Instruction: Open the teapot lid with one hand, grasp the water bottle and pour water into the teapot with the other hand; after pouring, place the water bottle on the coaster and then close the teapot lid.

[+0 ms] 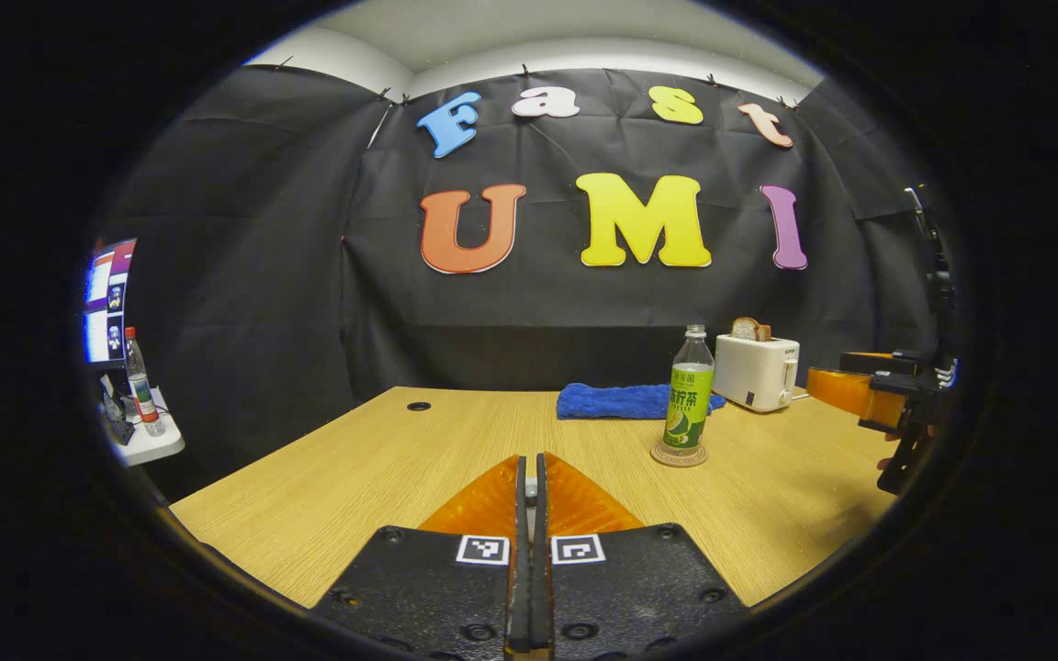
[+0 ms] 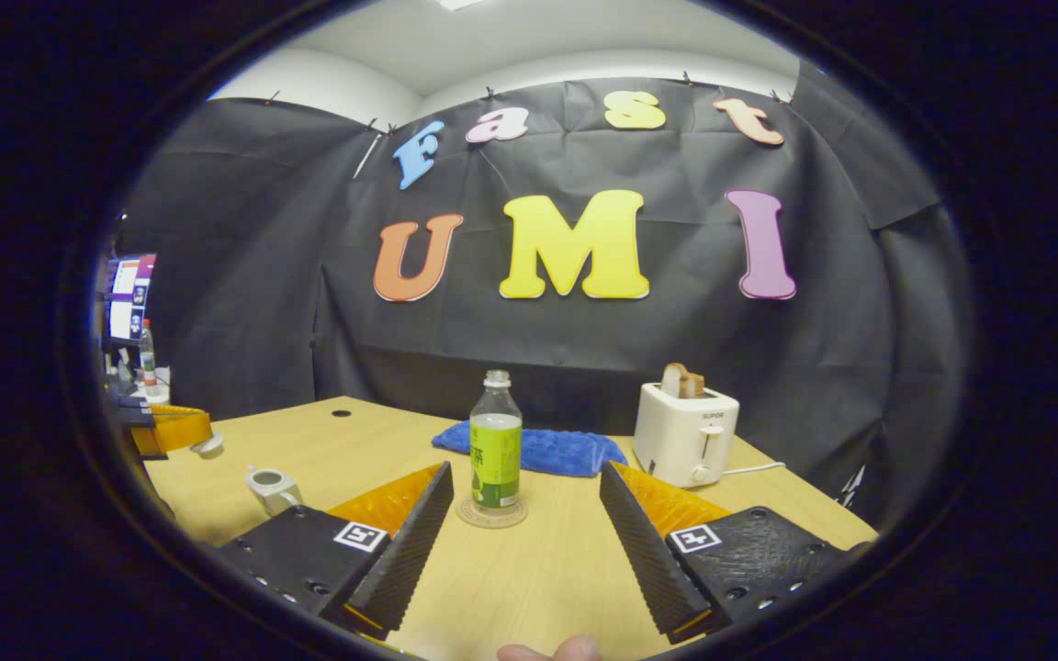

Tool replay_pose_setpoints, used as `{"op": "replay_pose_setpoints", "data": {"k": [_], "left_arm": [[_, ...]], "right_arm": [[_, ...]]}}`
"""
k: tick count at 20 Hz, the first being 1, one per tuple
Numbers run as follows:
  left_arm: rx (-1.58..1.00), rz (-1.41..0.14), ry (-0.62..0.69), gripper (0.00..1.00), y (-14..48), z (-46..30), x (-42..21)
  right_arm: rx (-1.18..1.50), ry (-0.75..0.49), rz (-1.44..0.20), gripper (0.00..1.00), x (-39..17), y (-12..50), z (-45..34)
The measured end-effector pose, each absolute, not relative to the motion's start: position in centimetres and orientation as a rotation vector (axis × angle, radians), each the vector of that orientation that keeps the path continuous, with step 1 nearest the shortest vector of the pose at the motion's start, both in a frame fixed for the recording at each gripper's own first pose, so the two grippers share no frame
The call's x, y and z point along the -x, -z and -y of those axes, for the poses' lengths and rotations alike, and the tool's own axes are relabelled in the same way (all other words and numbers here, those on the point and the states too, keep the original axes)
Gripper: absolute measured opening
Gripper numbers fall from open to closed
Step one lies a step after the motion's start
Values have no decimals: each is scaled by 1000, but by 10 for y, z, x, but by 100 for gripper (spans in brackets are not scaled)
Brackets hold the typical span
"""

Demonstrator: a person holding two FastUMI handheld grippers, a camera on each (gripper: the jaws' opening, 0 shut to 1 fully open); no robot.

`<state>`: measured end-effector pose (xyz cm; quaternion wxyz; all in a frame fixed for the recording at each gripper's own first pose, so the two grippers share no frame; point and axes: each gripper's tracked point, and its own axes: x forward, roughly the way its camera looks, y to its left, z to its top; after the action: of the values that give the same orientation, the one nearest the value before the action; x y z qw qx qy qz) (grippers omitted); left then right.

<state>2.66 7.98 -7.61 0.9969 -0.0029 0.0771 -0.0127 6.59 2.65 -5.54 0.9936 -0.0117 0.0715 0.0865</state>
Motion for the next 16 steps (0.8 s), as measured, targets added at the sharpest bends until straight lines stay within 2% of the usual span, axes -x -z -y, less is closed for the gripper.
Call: {"op": "replay_pose_setpoints", "data": {"k": [9, 16], "left_arm": [[3, -135, 29, 2, 99, -72, -72], [7, -183, 22, 3, 122, -77, -83]], "right_arm": [[-18, -55, -153, 95, -44, 72, 33], [2, -54, -160, 95, -50, 79, 33]]}}
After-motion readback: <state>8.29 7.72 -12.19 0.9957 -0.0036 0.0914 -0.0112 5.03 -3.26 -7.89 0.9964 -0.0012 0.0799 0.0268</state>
